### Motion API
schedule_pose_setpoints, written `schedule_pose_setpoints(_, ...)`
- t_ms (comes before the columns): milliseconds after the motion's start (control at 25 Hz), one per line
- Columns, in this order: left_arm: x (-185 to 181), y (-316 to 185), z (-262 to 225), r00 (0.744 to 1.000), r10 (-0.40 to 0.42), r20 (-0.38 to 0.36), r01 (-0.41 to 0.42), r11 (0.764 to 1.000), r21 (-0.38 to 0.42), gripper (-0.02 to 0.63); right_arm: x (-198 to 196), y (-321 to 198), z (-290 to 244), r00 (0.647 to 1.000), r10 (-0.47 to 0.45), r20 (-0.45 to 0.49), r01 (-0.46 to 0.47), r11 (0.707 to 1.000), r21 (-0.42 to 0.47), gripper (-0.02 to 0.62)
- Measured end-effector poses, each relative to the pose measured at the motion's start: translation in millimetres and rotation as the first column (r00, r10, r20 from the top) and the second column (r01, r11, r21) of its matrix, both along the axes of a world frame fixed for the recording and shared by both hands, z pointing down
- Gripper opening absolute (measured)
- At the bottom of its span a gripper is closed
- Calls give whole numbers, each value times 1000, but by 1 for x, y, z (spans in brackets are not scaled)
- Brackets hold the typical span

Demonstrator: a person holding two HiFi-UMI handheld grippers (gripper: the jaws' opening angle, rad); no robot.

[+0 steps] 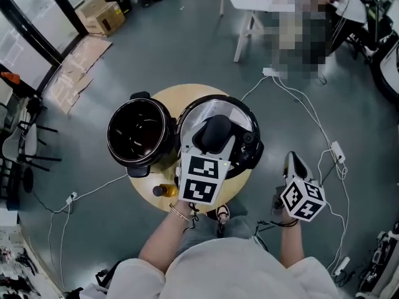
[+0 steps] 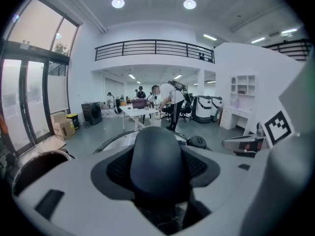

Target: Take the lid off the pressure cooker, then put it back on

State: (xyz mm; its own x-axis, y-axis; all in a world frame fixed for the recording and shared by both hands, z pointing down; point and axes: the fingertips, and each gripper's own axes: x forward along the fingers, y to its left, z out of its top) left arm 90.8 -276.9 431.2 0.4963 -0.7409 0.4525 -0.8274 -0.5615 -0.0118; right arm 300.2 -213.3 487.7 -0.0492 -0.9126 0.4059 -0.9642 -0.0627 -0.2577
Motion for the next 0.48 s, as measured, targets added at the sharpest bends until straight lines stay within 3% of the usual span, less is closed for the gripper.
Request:
schedule_pose_setpoints(280, -24, -7, -47, 999, -52, 9, 51, 995, 90, 270, -24, -18, -18, 998, -68, 16, 67, 997, 48, 2)
schedule_pose_setpoints(480, -63, -17, -66, 991, -128, 25, 124, 984, 127, 270, -53, -35, -16, 990, -141, 23, 140, 989, 50, 2)
